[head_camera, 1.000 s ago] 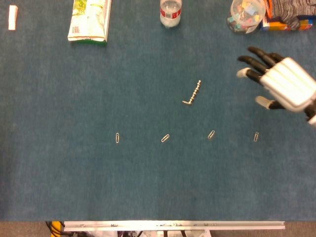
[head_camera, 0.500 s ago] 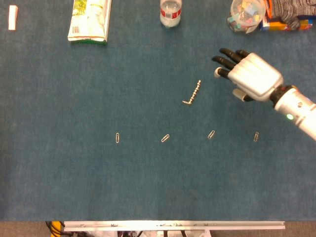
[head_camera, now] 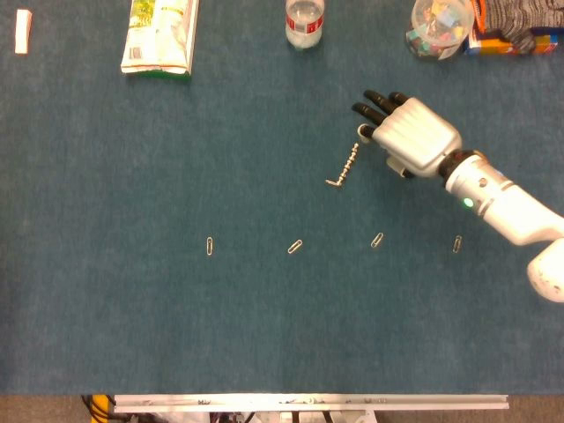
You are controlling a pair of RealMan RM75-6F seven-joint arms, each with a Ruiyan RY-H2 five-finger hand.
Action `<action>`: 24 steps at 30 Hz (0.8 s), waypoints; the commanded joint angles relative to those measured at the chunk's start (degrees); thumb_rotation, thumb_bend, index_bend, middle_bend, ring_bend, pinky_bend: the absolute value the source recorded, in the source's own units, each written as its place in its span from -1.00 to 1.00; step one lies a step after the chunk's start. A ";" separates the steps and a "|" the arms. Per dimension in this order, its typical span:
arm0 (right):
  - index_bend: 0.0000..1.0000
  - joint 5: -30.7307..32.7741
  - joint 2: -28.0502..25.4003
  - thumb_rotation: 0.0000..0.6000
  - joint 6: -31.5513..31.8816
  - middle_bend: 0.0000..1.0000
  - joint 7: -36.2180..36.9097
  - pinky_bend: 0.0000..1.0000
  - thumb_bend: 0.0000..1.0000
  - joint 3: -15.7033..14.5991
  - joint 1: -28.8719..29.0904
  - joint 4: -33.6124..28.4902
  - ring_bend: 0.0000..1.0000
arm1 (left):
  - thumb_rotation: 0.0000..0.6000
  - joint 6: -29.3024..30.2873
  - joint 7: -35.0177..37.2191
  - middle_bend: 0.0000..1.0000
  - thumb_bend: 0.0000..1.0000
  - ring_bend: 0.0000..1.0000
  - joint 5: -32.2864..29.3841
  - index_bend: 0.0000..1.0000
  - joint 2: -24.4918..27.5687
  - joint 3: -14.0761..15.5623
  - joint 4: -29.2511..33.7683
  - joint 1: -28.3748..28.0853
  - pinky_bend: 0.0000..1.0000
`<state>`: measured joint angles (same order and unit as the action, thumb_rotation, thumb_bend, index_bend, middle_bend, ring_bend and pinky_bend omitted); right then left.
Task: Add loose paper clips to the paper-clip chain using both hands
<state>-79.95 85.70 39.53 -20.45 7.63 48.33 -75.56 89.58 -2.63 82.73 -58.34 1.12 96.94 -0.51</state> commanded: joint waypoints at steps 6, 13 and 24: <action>-0.23 -0.11 2.96 1.00 1.15 -0.76 -2.46 -0.57 -0.33 -0.67 1.73 2.88 -0.92 | 1.00 -0.19 0.71 -0.86 -0.55 -1.00 0.49 -0.44 0.17 -0.29 -0.12 0.31 -0.89; -0.23 0.04 5.48 1.00 2.17 -0.76 -4.82 -0.58 -0.34 -1.18 2.66 6.12 -0.92 | 1.00 -0.27 1.27 -0.86 -0.55 -1.00 0.59 -0.44 0.42 -0.63 -0.15 0.66 -0.89; -0.23 0.18 9.19 1.00 2.65 -0.76 -6.04 -0.58 -0.34 -2.07 3.63 10.07 -0.92 | 1.00 -0.76 1.66 -0.84 -0.55 -1.00 1.16 -0.44 0.71 -0.74 0.00 0.91 -0.89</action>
<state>-79.76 94.75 42.19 -26.43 5.65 51.87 -65.61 88.83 -0.97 83.90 -57.64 0.38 96.95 0.40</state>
